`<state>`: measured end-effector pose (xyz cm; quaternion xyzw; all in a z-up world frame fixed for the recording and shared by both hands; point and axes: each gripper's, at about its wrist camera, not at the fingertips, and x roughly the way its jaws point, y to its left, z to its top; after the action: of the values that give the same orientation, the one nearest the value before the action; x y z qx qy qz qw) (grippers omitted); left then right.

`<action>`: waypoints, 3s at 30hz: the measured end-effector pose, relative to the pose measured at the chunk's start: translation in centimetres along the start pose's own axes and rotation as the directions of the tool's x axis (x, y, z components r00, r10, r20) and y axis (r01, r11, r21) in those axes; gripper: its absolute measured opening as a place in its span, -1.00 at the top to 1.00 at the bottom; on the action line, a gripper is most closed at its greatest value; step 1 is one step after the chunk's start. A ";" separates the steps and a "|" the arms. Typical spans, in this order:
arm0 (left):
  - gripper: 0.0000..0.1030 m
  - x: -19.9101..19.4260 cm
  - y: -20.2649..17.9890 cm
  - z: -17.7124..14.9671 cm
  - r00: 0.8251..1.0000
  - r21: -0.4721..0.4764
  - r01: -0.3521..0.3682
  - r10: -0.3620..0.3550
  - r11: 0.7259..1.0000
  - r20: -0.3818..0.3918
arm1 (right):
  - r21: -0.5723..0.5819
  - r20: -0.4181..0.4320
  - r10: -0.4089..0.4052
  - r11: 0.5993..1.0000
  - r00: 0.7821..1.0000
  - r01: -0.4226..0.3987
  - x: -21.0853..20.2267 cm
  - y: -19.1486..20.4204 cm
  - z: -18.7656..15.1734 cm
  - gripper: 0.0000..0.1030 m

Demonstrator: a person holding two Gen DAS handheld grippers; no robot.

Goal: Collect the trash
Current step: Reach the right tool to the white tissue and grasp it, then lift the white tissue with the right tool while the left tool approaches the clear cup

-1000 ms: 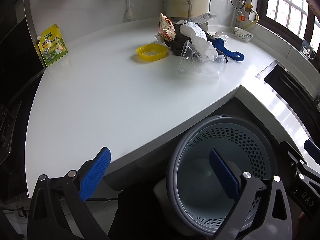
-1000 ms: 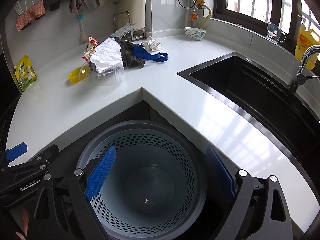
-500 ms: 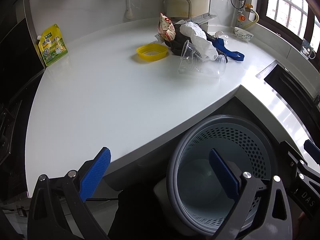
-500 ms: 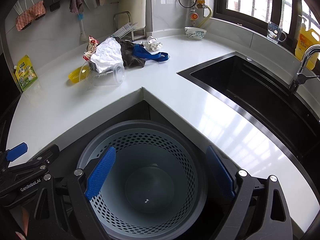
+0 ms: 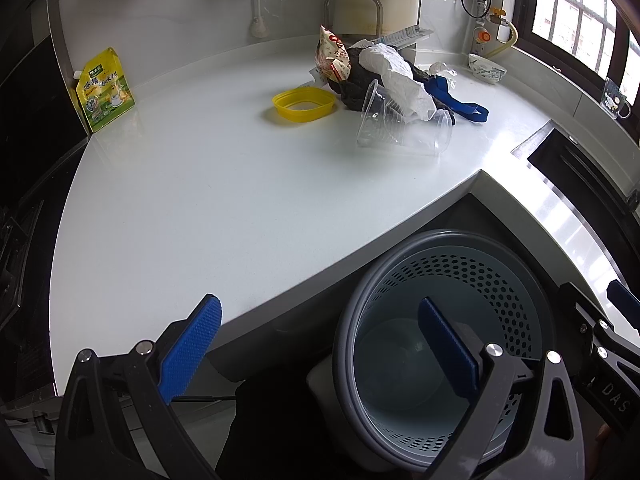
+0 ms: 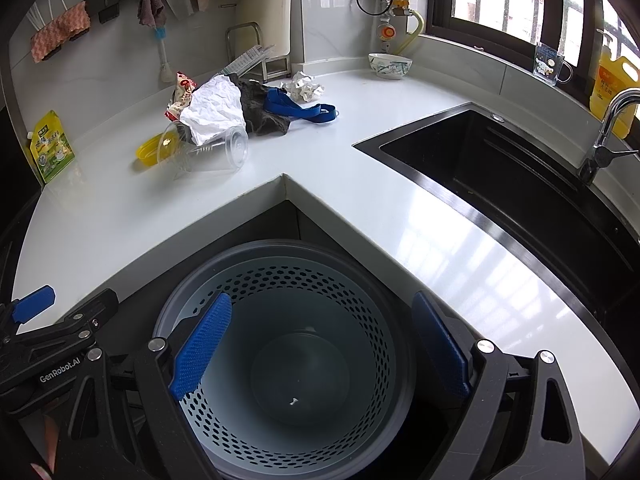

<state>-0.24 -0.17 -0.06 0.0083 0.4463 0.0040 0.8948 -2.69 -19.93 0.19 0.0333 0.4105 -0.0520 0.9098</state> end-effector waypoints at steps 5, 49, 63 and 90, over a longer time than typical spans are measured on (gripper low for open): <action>-0.88 0.0 0.2 0.2 1.000 0.001 0.004 -0.004 1.000 0.004 | 0.002 -0.003 0.004 1.000 1.000 -0.004 0.3 -0.1 0.1 -0.70; -0.88 6.6 2.1 8.7 0.998 -0.030 0.034 -0.032 0.999 0.048 | -0.124 -0.097 0.174 0.975 0.980 -0.186 16.8 11.4 21.4 0.12; -0.88 6.8 1.4 10.1 0.989 0.001 0.111 -0.111 0.994 0.095 | -0.015 0.015 0.232 0.973 0.973 -0.232 12.0 5.5 21.3 0.88; -0.88 10.7 -0.9 14.3 0.951 0.127 0.288 -0.299 0.949 0.079 | 0.122 -0.047 0.196 0.974 0.979 -0.190 6.9 -2.3 9.6 0.88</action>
<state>17.60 -1.05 0.02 -0.0072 0.3980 -0.1550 0.9042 8.68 -23.62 1.36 0.1279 0.4279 0.0136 0.8946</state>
